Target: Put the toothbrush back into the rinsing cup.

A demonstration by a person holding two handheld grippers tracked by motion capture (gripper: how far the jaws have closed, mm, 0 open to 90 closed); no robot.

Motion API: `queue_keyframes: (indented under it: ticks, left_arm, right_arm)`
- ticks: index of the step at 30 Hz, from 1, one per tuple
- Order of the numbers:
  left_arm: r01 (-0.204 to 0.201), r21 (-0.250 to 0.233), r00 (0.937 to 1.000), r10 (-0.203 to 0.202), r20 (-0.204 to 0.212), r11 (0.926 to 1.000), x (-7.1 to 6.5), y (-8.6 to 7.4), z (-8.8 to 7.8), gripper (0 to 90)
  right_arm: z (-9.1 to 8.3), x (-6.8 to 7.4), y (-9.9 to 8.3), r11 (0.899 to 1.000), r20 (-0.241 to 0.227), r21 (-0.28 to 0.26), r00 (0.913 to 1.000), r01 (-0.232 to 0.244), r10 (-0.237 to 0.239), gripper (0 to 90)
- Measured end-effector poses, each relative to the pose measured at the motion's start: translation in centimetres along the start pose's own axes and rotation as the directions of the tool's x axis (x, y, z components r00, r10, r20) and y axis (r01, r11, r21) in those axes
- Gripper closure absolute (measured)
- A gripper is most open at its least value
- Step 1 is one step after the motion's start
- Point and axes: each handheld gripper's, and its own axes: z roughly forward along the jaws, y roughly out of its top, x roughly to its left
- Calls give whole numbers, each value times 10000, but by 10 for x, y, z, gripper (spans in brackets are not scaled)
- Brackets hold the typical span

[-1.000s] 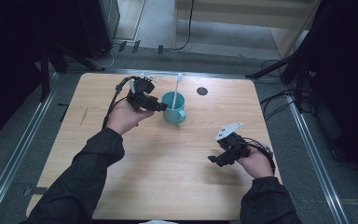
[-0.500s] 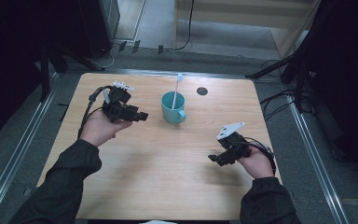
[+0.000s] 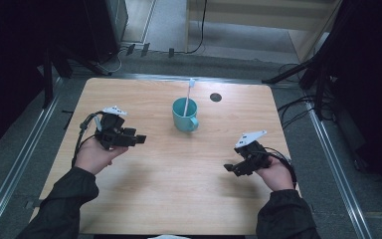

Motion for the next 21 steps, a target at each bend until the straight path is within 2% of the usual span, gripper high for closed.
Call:
queue_keyframes:
  ticks: [5, 9, 12, 21]
  left_arm:
    - [115, 82, 9999, -114, -60, 9999, 6, -11, 0, 438]
    - [72, -68, 9996, -74, -280, 10000, 13, -27, 0, 419]
    - [112, 182, 9990, -104, -432, 9998, 18, -35, 3, 407]
    - [209, 143, 9985, -201, -499, 9997, 22, -40, 5, 378]
  right_arm:
    - [-1, 1, 0, 9999, 63, 96, 10000, 50, -51, 226]
    - [1, 1, 0, 9998, 90, 70, 9998, -162, 161, 231]
    - [1, 1, 1, 9999, 64, 73, 9999, -93, 92, 232]
    - [1, -1, 2, 9998, 81, 114, 9999, -153, 152, 234]
